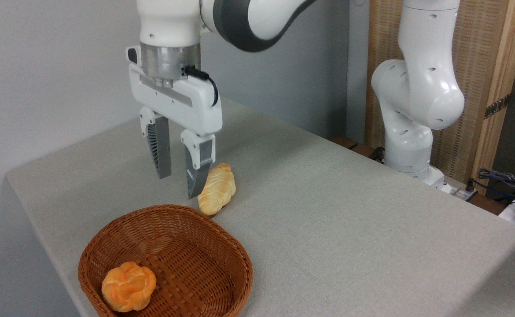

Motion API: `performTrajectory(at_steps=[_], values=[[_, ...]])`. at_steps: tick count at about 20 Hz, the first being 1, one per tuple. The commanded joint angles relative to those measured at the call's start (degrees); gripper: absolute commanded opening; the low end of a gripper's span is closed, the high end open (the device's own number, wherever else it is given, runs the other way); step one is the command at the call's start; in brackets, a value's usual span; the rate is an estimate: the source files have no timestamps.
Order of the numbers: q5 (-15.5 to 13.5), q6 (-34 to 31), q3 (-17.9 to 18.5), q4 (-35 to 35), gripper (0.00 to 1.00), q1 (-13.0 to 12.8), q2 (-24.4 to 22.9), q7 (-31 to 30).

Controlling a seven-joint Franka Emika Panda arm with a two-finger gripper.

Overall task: Put bread into the basket
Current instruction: 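Raise the open gripper up out of the basket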

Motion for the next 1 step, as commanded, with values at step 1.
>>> performTrajectory(at_steps=[1], values=[[2.6, -5.0, -1.3, 1.6, 1.0, -0.3, -1.6, -1.1]])
